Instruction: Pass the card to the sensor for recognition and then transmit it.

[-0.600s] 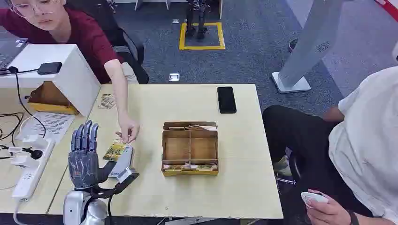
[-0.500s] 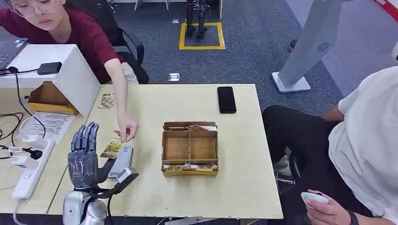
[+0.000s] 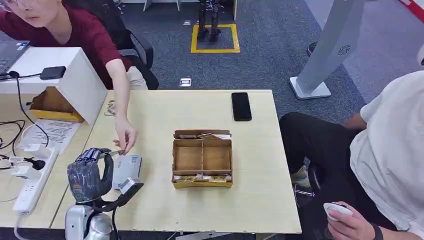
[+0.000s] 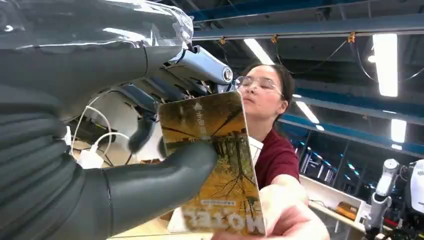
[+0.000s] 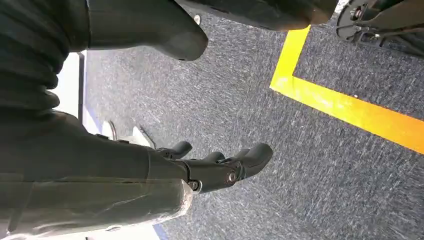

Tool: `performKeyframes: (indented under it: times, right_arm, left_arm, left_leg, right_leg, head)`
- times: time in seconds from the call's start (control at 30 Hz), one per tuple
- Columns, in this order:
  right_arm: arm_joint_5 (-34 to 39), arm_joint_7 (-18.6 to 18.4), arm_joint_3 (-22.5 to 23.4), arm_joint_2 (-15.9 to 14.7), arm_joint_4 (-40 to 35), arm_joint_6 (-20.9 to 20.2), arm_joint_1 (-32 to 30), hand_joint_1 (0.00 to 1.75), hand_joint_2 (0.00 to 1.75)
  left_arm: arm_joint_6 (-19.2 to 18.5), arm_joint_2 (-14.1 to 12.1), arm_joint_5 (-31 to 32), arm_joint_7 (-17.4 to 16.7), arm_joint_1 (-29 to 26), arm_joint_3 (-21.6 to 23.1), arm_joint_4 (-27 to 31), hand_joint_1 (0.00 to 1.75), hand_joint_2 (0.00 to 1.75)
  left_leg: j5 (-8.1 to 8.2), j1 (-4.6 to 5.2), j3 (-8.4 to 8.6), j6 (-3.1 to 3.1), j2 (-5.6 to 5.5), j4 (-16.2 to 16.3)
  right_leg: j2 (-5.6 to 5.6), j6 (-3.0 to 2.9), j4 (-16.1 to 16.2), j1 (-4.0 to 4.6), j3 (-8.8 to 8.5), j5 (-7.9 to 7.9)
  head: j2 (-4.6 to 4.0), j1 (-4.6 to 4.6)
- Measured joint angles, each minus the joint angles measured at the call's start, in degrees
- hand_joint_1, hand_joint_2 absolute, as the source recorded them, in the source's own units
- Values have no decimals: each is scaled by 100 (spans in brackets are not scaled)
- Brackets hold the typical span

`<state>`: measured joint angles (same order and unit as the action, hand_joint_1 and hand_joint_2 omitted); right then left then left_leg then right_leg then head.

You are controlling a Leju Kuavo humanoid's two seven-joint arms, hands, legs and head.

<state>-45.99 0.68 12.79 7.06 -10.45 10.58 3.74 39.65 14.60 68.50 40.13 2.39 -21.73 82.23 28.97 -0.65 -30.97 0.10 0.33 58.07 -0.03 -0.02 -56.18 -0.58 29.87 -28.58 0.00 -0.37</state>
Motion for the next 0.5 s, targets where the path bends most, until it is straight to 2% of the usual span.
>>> performKeyframes:
  times: [0.2,0.4,0.43,0.5]
  right_arm:
    - [-68,-9,17,2,0,-2,1,0,175]
    - [-125,-7,70,15,0,-2,4,0,175]
    - [-136,-7,98,15,0,-2,4,0,175]
    - [-135,9,157,22,-2,2,6,0,175]
  left_arm:
    - [0,-2,-146,0,-1,0,0,175,175]
    - [0,-15,-767,0,15,112,-2,175,175]
    - [-4,-26,-938,0,30,150,-63,175,175]
    - [-164,-46,-1742,0,130,289,-397,175,175]
  left_leg:
    - [0,0,0,0,0,0]
    - [0,0,1,0,-1,0]
    - [0,1,1,0,-1,0]
    - [0,1,1,0,-3,1]
  right_leg:
    - [0,0,0,0,0,0]
    - [-1,0,0,0,0,0]
    - [-1,0,0,-1,0,0]
    - [-4,0,0,-2,-1,0]
  head:
    - [0,0]
    - [0,-2]
    - [0,0]
    - [0,0]
